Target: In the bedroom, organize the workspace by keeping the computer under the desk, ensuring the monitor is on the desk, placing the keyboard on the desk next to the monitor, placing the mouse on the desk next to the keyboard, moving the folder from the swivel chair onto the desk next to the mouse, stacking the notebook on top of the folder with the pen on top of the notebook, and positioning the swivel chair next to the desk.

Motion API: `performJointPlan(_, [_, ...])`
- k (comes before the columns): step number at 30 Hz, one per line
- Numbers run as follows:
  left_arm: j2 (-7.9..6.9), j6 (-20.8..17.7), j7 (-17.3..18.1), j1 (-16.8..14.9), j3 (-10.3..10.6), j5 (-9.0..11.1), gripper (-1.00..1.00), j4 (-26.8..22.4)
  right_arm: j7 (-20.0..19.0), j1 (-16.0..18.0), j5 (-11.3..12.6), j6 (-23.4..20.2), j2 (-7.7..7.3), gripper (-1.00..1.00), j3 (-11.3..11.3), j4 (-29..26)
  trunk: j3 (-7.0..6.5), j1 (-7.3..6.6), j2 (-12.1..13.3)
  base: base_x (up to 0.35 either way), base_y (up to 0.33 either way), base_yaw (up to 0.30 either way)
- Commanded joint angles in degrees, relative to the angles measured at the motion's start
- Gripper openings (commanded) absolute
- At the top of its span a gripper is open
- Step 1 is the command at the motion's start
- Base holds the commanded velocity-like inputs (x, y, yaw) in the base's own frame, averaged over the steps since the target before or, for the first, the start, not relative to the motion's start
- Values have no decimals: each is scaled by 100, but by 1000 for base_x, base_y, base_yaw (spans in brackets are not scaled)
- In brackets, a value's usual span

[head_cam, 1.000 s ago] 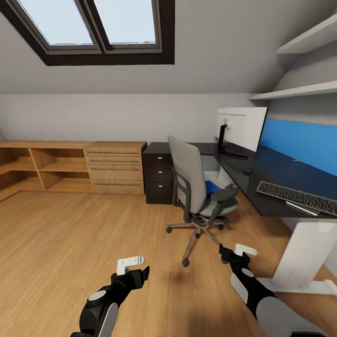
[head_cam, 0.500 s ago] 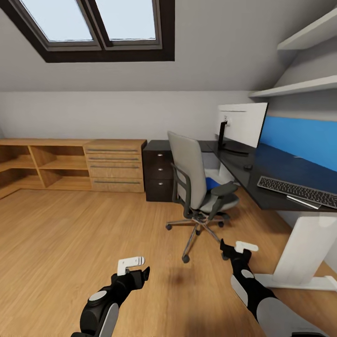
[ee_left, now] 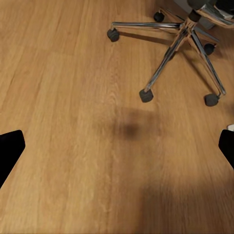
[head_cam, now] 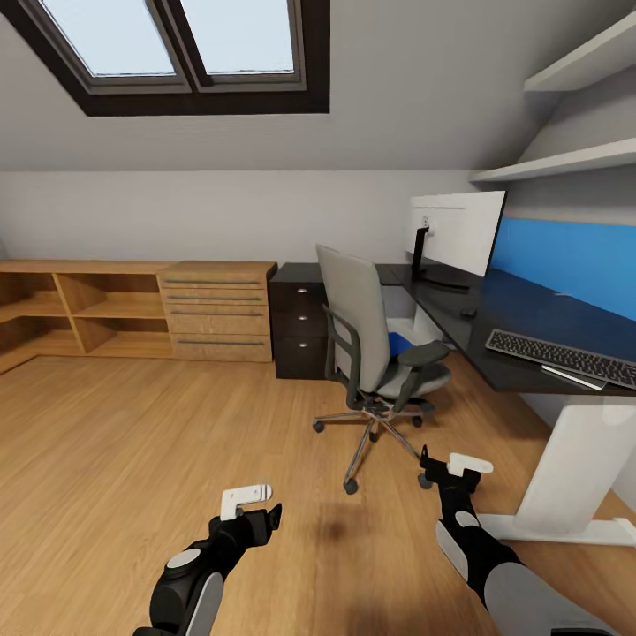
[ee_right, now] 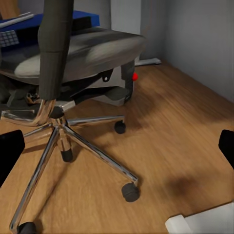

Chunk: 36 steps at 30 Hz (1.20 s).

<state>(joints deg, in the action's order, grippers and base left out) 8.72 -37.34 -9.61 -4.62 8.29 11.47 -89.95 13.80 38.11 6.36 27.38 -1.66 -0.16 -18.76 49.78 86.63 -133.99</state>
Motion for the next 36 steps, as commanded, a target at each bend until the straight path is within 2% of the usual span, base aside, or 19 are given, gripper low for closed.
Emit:
performJointPlan(1, [-2,-23,-47,-3,1,62,100,1,-6,4,59,26,-1,100,10,4,6,-1,-3,0,0,0])
performJointPlan(13, [-52,-21,-33,-3,-29,82,100,84,42,4,59,5,-1,100,10,4,6,-1,-3,99,-151,0])
performJointPlan(18, [-99,-26,-33,-3,-44,225,100,109,44,4,59,-3,-1,100,16,5,6,-1,-3,192,-187,0])
performJointPlan(23, [-112,-27,-33,-3,-50,258,100,111,44,4,59,-4,-1,100,16,7,6,-1,-3,41,-27,0])
performJointPlan(29, [-110,-20,-33,-3,-209,266,100,110,44,4,59,-5,-1,100,16,21,6,-1,-3,186,-5,0])
performJointPlan(36, [-108,-19,-33,-3,-272,268,100,111,43,4,63,-5,-1,100,24,139,6,-1,-3,296,-1,0])
